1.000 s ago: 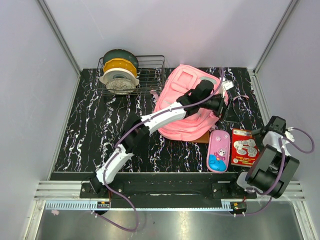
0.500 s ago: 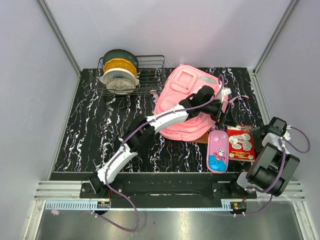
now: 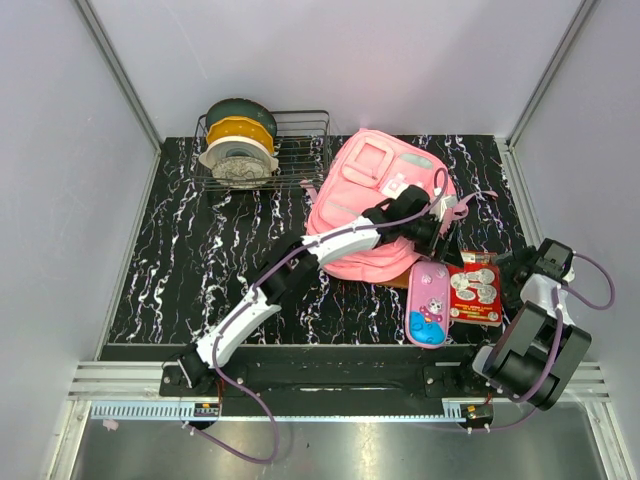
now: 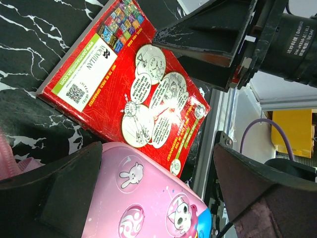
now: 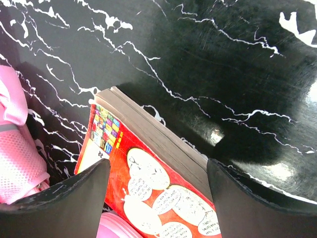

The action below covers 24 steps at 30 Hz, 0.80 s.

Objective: Pack the student bag
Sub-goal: Pick up the book from the center of the board.

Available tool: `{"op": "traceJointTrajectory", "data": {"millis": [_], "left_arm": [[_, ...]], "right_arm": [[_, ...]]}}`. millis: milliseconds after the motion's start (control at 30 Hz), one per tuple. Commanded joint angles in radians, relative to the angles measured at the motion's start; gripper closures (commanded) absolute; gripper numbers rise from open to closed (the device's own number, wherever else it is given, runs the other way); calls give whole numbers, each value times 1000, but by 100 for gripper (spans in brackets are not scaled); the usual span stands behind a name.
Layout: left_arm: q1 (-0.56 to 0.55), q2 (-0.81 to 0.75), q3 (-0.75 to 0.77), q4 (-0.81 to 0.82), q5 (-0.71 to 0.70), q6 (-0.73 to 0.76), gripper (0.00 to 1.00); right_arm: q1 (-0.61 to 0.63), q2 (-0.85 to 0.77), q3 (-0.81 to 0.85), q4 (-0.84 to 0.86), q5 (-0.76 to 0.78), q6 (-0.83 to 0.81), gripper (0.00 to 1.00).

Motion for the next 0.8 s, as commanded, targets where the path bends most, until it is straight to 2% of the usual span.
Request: {"op": "traceJointTrajectory", "data": {"millis": [0, 133, 300, 600, 767], "left_arm": [[-11, -4, -4, -34, -31, 0, 1], [-20, 14, 8, -39, -23, -6, 1], [-24, 42, 22, -114, -92, 1, 1], [-24, 31, 52, -244, -290, 75, 1], [-24, -21, 23, -297, -472, 125, 1]], "right_arm": [[6, -30, 16, -70, -113, -26, 16], [6, -27, -6, -70, -156, -35, 15], [5, -27, -19, -72, -161, -41, 12], [5, -47, -3, -90, -145, -49, 11], [6, -64, -1, -103, -136, -58, 10]]}}
